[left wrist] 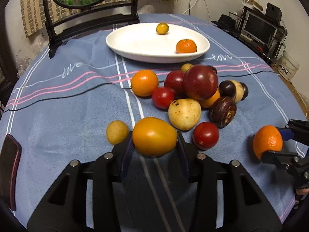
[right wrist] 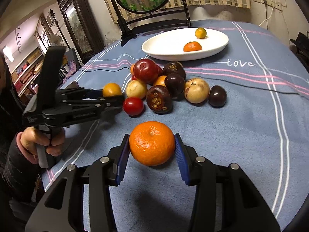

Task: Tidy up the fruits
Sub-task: 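Grasp the large orange tomato with the left tool while the right tool holds the mandarin, then lower both fruits onto the white plate and open both tools, then grasp the red apple from the pile with the right tool, then grasp the small yellow fruit with the left tool while the right tool lifts the apple, then carry the apple and yellow fruit onto the white plate and release both, then grasp the dark purple plum with the right tool, then grasp the red tomato with the left tool while the right tool holds the plum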

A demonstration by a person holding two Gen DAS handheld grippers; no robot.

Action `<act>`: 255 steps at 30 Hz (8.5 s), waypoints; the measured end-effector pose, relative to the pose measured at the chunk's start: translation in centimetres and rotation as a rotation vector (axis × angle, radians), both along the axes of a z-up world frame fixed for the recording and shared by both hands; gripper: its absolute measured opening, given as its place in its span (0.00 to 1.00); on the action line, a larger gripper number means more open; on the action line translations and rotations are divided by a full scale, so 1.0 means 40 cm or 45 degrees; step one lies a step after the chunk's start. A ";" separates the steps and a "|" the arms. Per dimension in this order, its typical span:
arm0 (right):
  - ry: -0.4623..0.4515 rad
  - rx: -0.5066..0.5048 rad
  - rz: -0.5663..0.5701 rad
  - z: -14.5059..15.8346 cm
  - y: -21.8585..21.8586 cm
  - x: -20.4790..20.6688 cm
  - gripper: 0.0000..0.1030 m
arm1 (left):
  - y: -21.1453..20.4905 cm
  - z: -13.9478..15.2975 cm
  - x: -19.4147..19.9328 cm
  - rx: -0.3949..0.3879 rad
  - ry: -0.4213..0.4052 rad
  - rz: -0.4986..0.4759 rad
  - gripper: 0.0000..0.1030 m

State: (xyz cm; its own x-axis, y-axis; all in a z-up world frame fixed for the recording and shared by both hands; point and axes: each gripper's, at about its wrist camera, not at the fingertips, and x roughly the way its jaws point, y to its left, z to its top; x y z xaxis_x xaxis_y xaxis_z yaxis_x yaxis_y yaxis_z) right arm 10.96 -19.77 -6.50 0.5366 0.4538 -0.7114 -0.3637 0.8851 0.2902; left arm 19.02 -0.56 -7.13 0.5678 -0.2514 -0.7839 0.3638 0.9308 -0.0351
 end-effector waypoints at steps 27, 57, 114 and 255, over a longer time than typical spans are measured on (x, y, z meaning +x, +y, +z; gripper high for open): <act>-0.077 -0.040 -0.250 0.057 -0.083 0.586 0.44 | -0.116 0.071 0.485 -0.042 0.058 0.030 0.42; -0.285 -0.153 0.033 0.121 0.126 0.153 0.59 | 0.175 0.032 0.012 -0.192 -0.036 0.270 0.97; -0.279 -0.065 -0.014 0.126 0.099 0.169 0.40 | 0.069 -0.027 0.061 0.058 -0.039 0.143 0.28; -0.184 -0.208 -0.116 0.053 -0.095 0.148 0.29 | -0.130 0.007 -0.035 -0.070 0.058 0.036 0.31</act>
